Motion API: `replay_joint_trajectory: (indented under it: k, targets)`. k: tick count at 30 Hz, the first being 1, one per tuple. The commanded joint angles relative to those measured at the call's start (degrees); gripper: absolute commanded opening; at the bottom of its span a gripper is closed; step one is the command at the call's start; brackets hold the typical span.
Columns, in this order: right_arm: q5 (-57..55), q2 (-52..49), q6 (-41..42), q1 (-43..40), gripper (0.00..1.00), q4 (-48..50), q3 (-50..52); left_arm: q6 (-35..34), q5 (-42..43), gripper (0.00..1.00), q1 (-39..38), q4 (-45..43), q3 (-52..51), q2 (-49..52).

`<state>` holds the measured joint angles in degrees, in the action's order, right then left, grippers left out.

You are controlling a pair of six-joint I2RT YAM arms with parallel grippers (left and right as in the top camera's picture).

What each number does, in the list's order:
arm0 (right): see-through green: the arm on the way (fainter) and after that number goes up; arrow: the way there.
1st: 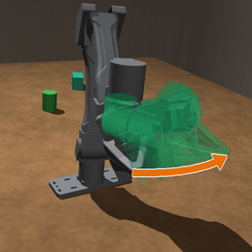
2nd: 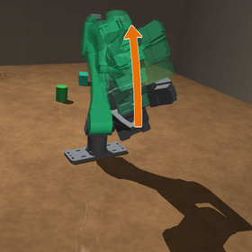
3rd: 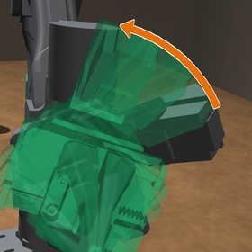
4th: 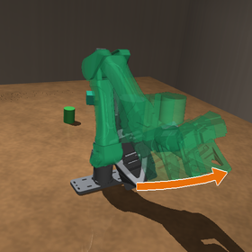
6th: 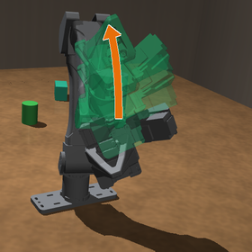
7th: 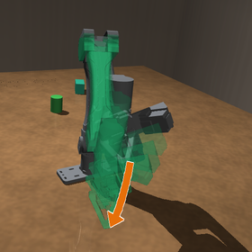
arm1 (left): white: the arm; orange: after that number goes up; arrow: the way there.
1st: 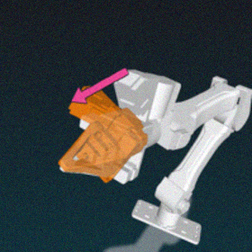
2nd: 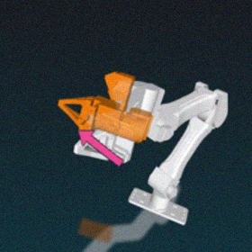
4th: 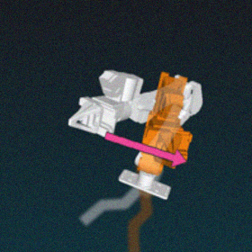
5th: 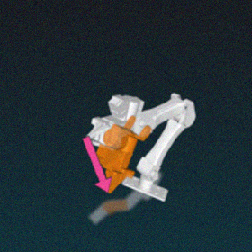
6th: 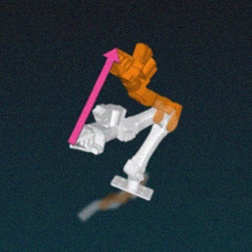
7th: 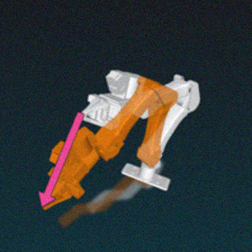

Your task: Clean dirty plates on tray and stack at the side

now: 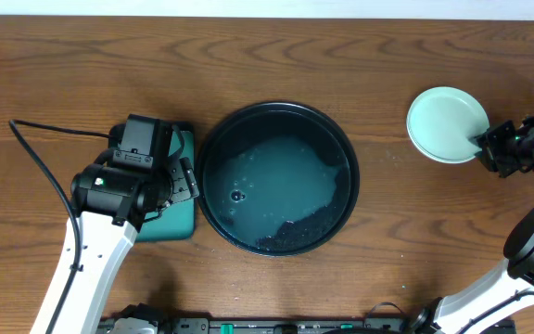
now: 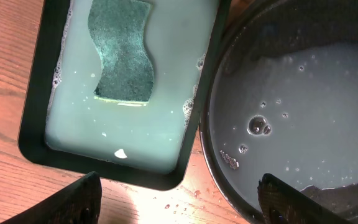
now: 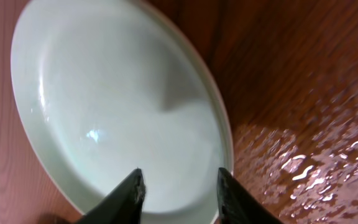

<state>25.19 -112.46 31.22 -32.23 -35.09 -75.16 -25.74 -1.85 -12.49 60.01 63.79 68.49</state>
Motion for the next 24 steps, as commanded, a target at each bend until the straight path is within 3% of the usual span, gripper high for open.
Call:
replay_joint_trajectory:
  k: [1,5,11,20,24]
  targets:
    - [5.07,-0.24,-0.24,0.09,0.32,-1.14,-1.62,-0.52,-0.28,0.81,-0.13,0.13,-0.17,0.26]
    - [6.84,1.6,-4.2,0.96,0.31,-6.12,-5.7,-0.52,-0.26,0.81,-0.13,0.15,-0.17,0.26]
    - [6.71,7.52,-17.9,7.02,0.41,-17.7,-12.83,-0.52,-0.26,0.81,-0.13,0.15,-0.17,0.26]
    - [2.86,15.13,-21.64,24.96,0.59,-25.07,-13.55,-0.52,-0.24,0.81,-0.13,0.22,-0.17,0.26]
    - [-2.64,14.97,-24.24,34.4,0.6,-27.52,-13.55,-0.33,-0.28,0.81,-0.13,1.49,-0.17,0.2]
